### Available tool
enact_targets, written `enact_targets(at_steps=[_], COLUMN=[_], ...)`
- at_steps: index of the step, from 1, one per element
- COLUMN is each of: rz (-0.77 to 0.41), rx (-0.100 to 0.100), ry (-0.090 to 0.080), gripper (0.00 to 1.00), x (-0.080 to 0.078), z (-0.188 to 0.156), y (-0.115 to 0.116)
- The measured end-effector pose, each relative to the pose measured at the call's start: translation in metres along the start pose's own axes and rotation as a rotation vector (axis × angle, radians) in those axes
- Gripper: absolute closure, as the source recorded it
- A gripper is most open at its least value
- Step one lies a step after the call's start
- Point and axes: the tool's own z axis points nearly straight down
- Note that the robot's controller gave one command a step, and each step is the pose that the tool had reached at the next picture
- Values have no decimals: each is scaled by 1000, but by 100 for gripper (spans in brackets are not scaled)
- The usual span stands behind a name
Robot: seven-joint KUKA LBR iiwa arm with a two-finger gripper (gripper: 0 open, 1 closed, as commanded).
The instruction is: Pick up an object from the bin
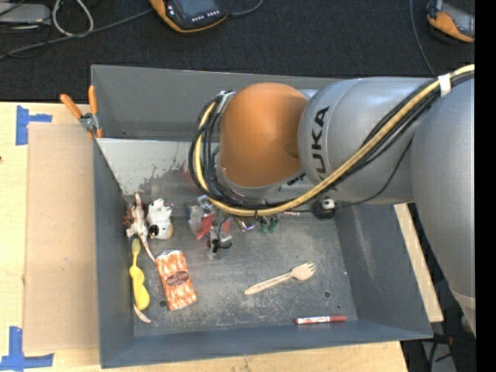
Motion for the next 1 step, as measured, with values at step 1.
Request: enact_targets(at_steps=[1], rz=[-30], rx=[0], ry=[-2], gripper=[100], x=[-4], z=[-32], y=[-7])
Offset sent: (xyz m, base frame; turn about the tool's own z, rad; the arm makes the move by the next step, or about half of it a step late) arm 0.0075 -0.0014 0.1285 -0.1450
